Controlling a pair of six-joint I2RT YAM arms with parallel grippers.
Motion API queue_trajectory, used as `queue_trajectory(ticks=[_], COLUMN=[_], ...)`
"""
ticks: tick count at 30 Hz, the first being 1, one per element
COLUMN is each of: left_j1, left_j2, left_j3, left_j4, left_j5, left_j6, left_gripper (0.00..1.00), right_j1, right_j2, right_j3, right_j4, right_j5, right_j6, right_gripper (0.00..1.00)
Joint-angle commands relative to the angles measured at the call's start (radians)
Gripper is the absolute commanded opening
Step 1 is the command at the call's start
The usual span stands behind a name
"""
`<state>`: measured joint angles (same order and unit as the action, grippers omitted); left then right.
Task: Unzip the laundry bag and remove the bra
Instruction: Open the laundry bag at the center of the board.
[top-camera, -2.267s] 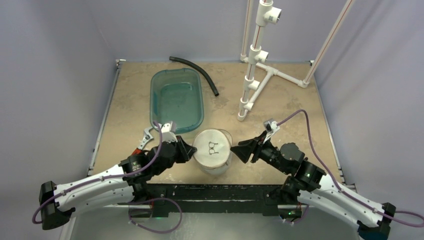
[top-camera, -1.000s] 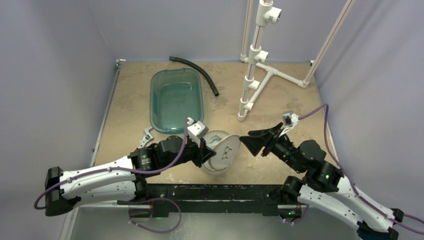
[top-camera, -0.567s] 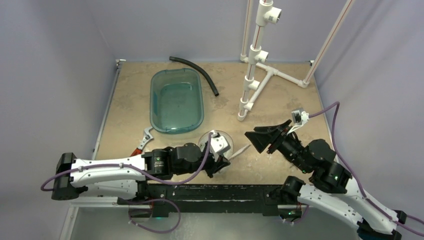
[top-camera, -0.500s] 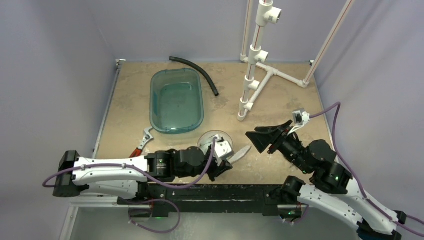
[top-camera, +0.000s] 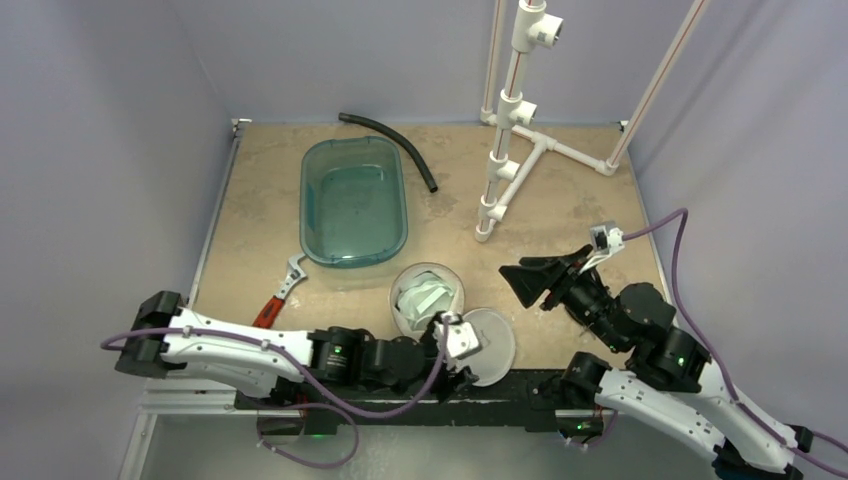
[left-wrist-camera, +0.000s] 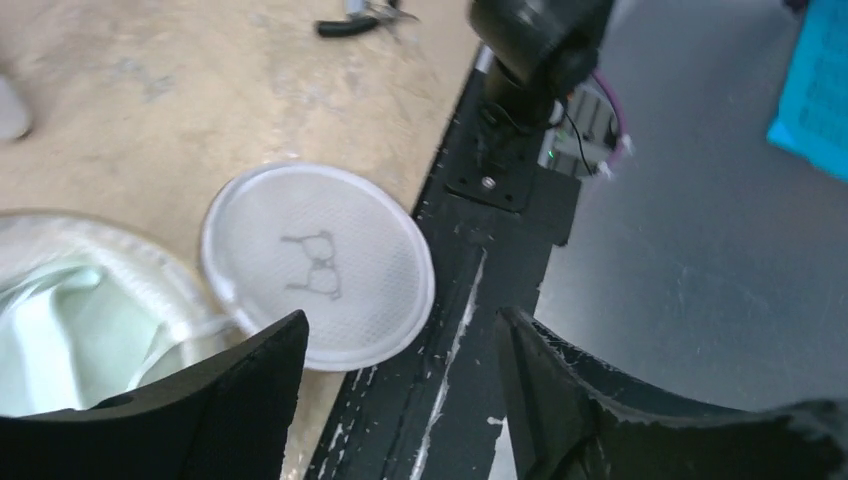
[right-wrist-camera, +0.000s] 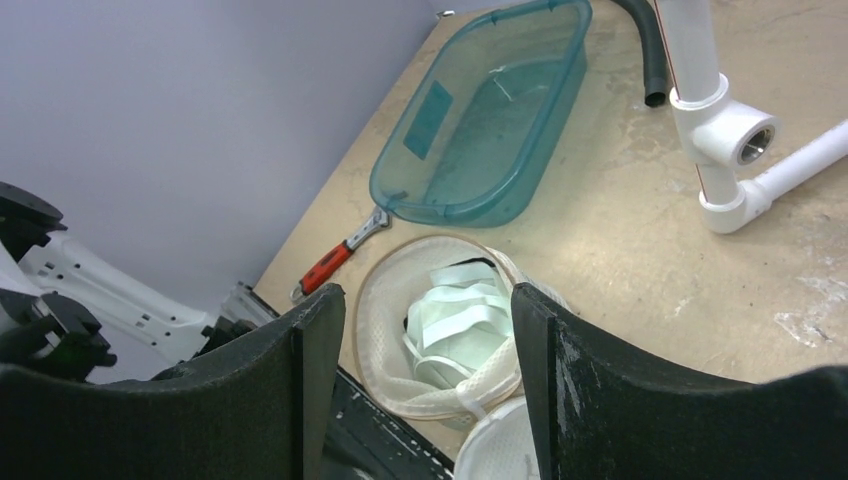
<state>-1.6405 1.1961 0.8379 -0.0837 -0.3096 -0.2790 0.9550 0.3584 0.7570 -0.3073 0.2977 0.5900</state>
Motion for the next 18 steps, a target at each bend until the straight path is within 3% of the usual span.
queue_trajectory(ticks=[1, 4, 8, 12, 16, 18], left_j1=[-0.004, 0.001, 0.029, 0.038, 0.040, 0.042], left_j2=[-0.200, -0.322, -0.418, -0.487, -0.533, -0.547], left_j3=[-0.075, -0.121, -0.128, -0.162, -0.230, -0.252], left_j4=[0.067, -0.018, -0.264, -0.458, -0.510, -0.491], left_j5=[-0.308, -0.537, -0.694, -0.726, -0.707, -0.691], left_j6=[-0.105, -0.259, -0.550, -0.875, -1.083, -1.100], left_gripper=[0.77, 0.88, 0.91, 0.88, 0.84, 0.84], right_j1=[0.001, 0.001, 0.001, 0.000, 0.000, 0.001], right_j2=[0.009, 0.048, 0.137, 0.260, 0.383, 0.447], right_j3=[0.030, 0.009, -0.020, -0.051, -0.060, -0.027], right_j4=[0.000, 0.016, 0.037, 0.062, 0.128, 0.132], right_j5=[-0.023, -0.070, -0.092, -0.077, -0.063, -0.048], right_j6=[-0.024, -0.030, -0.014, 0.042, 0.064, 0.042], right_gripper=[0.65, 0.65, 0.65, 0.63, 0.61, 0.62])
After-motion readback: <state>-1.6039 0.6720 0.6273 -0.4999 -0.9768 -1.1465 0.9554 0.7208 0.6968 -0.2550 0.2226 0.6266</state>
